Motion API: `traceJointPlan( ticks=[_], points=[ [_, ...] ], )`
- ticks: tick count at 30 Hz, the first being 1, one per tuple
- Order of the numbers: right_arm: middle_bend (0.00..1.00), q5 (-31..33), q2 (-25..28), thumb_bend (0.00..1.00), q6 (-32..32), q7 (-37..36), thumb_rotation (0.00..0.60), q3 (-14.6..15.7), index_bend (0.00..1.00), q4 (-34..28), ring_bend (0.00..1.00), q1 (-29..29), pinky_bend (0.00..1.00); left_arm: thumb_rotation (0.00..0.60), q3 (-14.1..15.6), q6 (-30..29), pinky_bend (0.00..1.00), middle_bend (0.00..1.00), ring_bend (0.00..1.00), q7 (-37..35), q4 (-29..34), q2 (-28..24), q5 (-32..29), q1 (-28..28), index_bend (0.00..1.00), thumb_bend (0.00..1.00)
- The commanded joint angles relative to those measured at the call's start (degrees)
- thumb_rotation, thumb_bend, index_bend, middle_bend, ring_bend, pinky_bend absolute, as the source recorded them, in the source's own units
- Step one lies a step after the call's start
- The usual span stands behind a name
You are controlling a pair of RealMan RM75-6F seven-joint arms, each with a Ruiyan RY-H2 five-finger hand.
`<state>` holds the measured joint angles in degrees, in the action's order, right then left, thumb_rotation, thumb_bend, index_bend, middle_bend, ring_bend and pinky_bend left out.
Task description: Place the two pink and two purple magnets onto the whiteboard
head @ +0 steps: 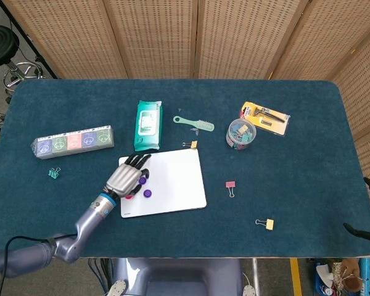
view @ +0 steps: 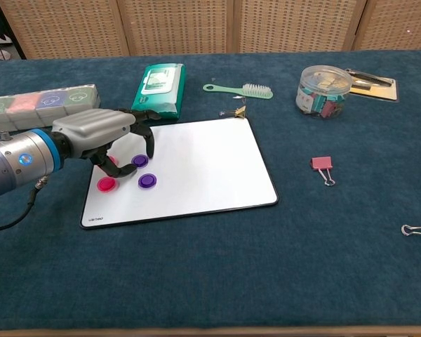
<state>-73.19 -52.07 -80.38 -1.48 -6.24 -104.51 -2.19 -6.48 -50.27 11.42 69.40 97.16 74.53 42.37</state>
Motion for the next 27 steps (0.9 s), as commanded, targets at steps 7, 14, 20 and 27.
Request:
traceJointPlan(
  ticks=[7,14,20,27],
  points=[
    [0.0,0.03,0.13,0.0,0.13,-0.29,0.6,0.0,0.0,-0.06,0.0,0.0,0.0,0.6,-0.13,-0.2,0.0,0.0,0.0,-1.16,1.68,-1.13,0.38,0.18,0.32,0.41],
    [0.0,-0.18,0.23,0.0,-0.13,-0.42,0.6,-0.03,0.0,-0.07,0.0,0.07,0.0,0.6,-0.81,-4.49,0.0,0.0,0.0,-2.98,6.09,-5.39,2.05,-1.33,0.14,0.41],
    [0.0,-1.03,0.07,0.0,-0.79,0.27,0.6,0.13,0.0,-0.14,0.0,0.17,0.0,0.6,0.31,-11.83,0.0,0.0,0.0,-4.32,12.99,-13.05,4.2,-6.11,0.0,0.35],
    [0.0,-2.36,-0.41,0.0,-2.17,1.28,0.6,0.34,0.0,-0.48,0.0,0.49,0.0,0.6,3.25,-22.78,0.0,0.0,0.0,-6.9,19.99,-22.55,5.54,-15.29,0.0,0.26]
  ],
)
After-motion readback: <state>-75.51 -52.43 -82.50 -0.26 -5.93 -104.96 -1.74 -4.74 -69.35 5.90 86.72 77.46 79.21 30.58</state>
